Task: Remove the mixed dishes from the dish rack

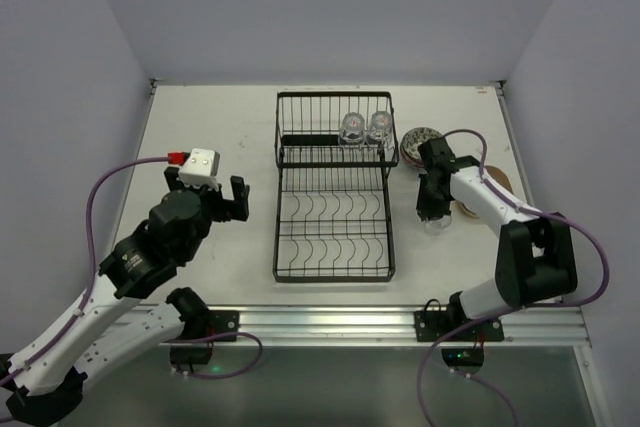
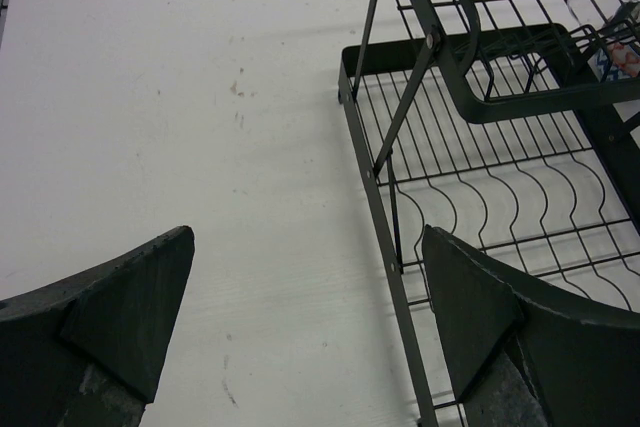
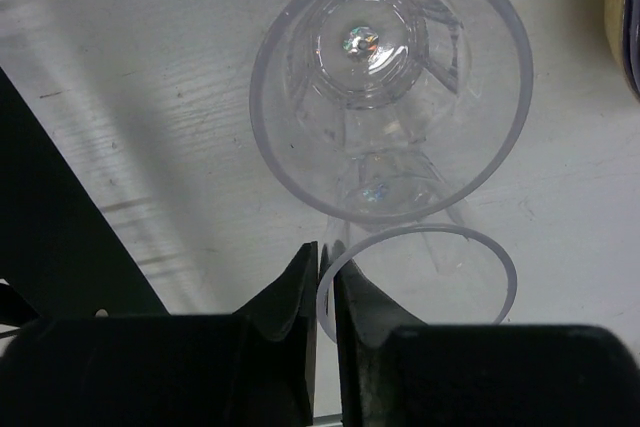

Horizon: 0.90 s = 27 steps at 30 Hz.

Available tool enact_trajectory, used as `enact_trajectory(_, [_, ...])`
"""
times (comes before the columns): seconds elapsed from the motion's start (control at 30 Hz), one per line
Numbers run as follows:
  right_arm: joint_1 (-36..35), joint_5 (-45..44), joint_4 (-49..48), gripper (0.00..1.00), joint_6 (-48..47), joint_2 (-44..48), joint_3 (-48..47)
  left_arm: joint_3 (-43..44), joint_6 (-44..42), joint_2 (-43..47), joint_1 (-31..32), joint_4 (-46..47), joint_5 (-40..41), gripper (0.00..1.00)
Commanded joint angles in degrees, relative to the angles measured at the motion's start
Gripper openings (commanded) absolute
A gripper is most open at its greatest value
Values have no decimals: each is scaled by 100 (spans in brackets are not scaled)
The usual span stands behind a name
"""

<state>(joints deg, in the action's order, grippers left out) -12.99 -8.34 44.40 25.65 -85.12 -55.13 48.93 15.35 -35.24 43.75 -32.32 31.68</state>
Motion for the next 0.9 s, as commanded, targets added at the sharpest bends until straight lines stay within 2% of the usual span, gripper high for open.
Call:
enact_trajectory(0.0, [34,-115,103,14,45,-31,-129,240,-155,26,-7,67,13,100])
enact_trajectory(0.17, [34,-203,209,43,37,118,-155,398,-191,-17,-7,85,-56,100])
enact_trajectory(0.37, [34,-186,727,54,-16,777,-637,968,-226,-421,-7,173,-574,100])
enact_trajectory(0.43, [34,-212,1026,57,-25,1233,-849,1223,-243,-693,-7,234,-969,100])
enact_trajectory(0.47, [34,-212,1105,62,-25,1391,-1076,1529,-261,-825,-7,287,-1336,100])
enact_trajectory(0.57, [25,-159,1299,76,-69,2147,-1472,2190,-445,-1579,-7,470,-2040,100])
enact_trajectory(0.63, [34,-28,1159,79,-104,2788,-1570,2654,-559,-1949,-7,620,-2288,100])
enact_trajectory(0.73, [34,901,650,83,-201,3641,-1501,3244,-884,-2801,-15,762,-2833,100])
enact_trajectory(0.77, [34,1461,414,85,-148,3826,-1413,3698,-1111,-3282,-50,744,-3121,100])
enact_trajectory(0.83, [34,1878,263,87,-69,4275,-1316,4263,-1385,-3856,-190,561,-3658,100])
enact_trajectory(0.87, [34,2071,218,87,18,4380,-1316,5022,-1586,-4528,-374,99,-4200,100])
